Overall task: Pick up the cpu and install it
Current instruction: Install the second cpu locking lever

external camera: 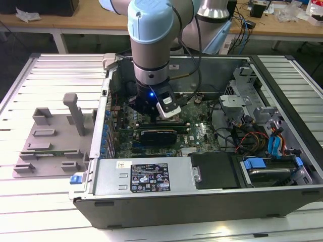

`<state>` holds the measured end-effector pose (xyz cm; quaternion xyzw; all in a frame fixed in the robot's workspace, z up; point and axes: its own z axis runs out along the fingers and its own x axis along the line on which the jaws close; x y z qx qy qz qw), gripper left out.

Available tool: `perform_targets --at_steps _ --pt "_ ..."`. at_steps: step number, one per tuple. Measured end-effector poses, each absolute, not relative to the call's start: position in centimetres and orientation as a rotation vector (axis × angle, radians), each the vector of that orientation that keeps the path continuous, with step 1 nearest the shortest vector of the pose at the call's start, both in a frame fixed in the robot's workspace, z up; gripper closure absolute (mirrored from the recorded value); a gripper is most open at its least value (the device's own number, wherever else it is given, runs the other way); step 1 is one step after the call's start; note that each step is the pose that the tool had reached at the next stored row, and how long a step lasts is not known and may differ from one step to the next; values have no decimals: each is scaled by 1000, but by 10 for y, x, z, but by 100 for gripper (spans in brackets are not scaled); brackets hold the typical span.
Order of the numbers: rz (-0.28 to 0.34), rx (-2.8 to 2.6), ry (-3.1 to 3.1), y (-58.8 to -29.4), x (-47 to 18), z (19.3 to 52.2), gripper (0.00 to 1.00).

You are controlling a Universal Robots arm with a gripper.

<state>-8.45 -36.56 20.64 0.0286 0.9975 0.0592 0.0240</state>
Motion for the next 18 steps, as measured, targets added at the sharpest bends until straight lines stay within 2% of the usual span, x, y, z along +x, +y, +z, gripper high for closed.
perform_targets --at_steps 6,18 --pt "205 89 3086 -367 -85 206 89" --pt "181 116 3087 -371 -77 219 89"
